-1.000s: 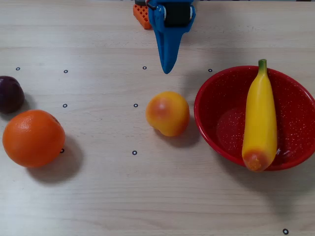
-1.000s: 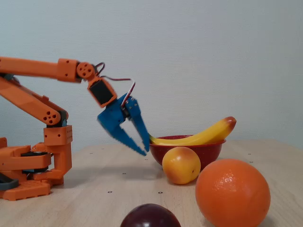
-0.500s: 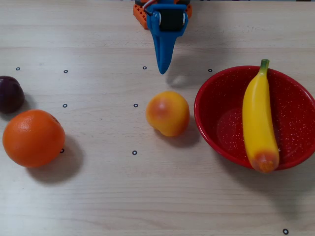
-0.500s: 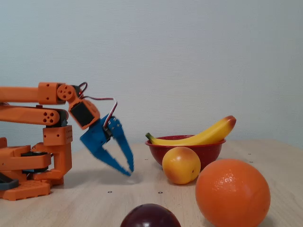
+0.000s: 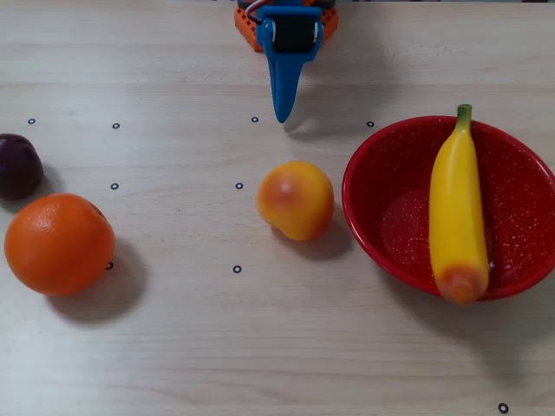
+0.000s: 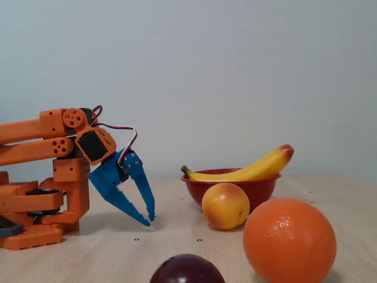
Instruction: Put banana in the red bowl.
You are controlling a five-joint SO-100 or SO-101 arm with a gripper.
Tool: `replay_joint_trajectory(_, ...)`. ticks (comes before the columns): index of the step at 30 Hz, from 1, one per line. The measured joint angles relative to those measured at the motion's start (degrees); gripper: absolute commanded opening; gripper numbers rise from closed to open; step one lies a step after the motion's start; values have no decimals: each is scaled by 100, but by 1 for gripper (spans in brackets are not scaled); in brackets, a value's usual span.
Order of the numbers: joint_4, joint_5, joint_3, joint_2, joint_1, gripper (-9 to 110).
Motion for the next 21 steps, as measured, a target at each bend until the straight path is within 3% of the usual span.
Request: replay_joint_trajectory(21,712,536,132,422,-70,0)
